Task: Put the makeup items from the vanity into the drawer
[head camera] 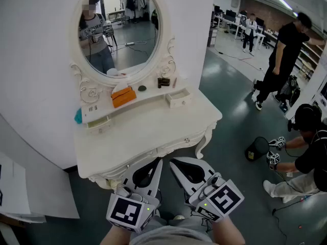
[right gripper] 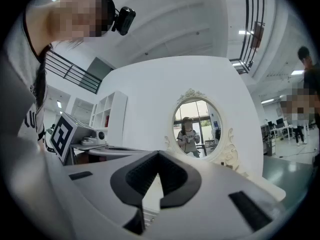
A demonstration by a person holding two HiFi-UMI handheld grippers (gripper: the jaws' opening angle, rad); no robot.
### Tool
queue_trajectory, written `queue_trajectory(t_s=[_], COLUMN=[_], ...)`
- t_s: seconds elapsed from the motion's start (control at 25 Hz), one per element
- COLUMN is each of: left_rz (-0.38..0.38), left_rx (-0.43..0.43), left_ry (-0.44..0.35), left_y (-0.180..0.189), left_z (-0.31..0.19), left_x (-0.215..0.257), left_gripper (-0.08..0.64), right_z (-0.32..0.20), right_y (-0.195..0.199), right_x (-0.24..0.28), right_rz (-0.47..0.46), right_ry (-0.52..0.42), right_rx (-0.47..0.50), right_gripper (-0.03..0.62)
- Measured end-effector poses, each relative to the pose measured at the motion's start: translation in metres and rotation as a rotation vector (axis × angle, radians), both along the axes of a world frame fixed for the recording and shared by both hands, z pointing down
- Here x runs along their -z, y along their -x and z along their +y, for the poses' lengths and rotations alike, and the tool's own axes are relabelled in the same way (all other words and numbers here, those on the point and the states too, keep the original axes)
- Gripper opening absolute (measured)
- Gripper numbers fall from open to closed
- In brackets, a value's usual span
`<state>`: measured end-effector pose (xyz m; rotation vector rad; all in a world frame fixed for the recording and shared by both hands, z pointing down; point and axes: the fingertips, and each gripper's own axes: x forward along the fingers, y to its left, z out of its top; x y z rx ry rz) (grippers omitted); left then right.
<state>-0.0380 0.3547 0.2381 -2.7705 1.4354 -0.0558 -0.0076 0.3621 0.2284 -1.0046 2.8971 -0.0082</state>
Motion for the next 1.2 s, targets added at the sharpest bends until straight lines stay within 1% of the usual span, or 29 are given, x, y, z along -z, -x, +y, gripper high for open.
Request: queue_trajectory(t_s=[0.16,0.28,0.32,0.44,0.68,0.92,1.08,1.2], left_rz=[-0.008,-0.001,0.002,0.008,0.016,0.022,0.043,0.045], left_rx=[-0.006,-0.011,-0.012,-0.014,-0.024,-0.048,-0.070,-0.081], left_ry=[-0.004,0.042,0.046,0.016,0.024,0.024,0.029,0.032], left_y=[0.005,0.010,0.012,0.020,0.041,0.062,0.066,0.063], left_z=[-0.009,-0.014,-0.016,-0.024,-0.037,-0.048,-0.056,-0.063], left_x=[-0.001,-0.005,-0.006,-0.006,-0.010,-0.019,-0.020,-0.021], left_gripper=[0.040,0.040,0.040,0.040,0.040,0.040,0.040,0.040], right_z=[-0.009,-0.015,-0.017,-0.022,-0.034,-0.041,-0.046,-0.051], right_y=[0.006,0.012,0.014,0.021,0.041,0.054,0.054,0.053], right_x=[0.000,-0.001,-0.002,-0.004,-0.009,-0.012,-0.013,-0.012], right_rz=[0.007,0.010,0.011,0.017,0.030,0.002,0.042,0.051], right_ry=[0.001,0.004,0.005,0.010,0.018,0.020,-0.006,-0.003], right_rx=[-0.007,-0.011,-0.013,-0.019,-0.043,-0.090,-0.133,-0.128], right_gripper=[0.011,0.011,0.011,0.011,0.011,0.012,0.014,0.012])
